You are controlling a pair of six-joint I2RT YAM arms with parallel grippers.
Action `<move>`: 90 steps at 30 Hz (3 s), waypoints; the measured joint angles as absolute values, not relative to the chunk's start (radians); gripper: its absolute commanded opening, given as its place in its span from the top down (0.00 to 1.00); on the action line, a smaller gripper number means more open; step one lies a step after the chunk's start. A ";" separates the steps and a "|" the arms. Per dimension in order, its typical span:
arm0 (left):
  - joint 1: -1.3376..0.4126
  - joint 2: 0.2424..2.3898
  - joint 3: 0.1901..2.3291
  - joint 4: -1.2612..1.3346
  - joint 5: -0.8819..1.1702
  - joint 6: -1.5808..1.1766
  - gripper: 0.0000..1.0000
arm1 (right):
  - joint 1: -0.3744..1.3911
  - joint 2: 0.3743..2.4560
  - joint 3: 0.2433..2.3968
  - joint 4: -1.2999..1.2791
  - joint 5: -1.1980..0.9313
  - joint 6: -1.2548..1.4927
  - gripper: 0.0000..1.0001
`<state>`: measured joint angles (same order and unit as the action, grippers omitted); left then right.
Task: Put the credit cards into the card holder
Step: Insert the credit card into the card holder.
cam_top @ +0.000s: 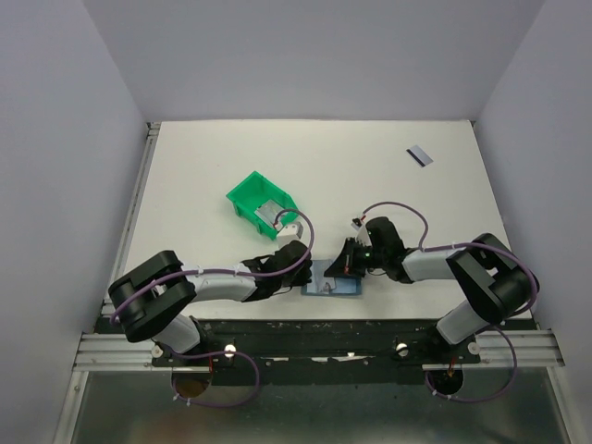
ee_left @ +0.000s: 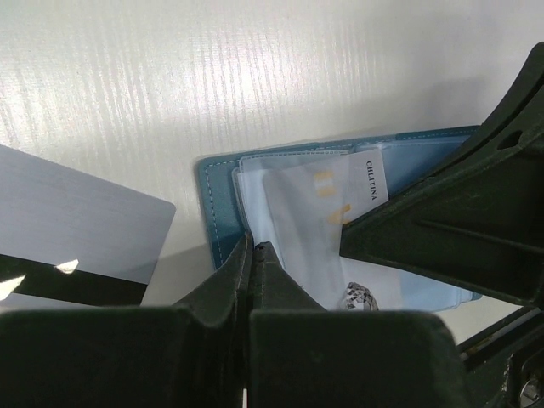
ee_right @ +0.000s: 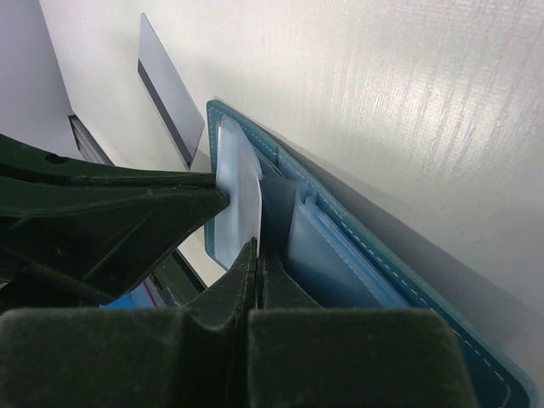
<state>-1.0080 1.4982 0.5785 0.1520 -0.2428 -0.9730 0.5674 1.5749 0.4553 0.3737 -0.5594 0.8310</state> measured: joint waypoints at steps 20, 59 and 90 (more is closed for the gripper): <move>-1.006 1.509 0.559 0.215 -0.242 -0.994 1.00 | 0.573 1.580 0.441 0.411 -0.544 0.879 0.49; -1.009 1.517 0.539 0.278 -0.189 -1.020 0.77 | 0.594 1.352 0.522 -0.094 -0.279 0.698 0.76; -1.010 1.389 0.482 0.148 -0.187 -1.005 0.79 | 0.594 1.383 0.522 -0.049 -0.295 0.698 0.83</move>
<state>-1.0103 1.3888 0.4816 0.1478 -0.1871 -1.0050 0.5941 1.3830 0.5217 -0.0486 -0.2947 0.6975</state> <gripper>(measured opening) 0.292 0.196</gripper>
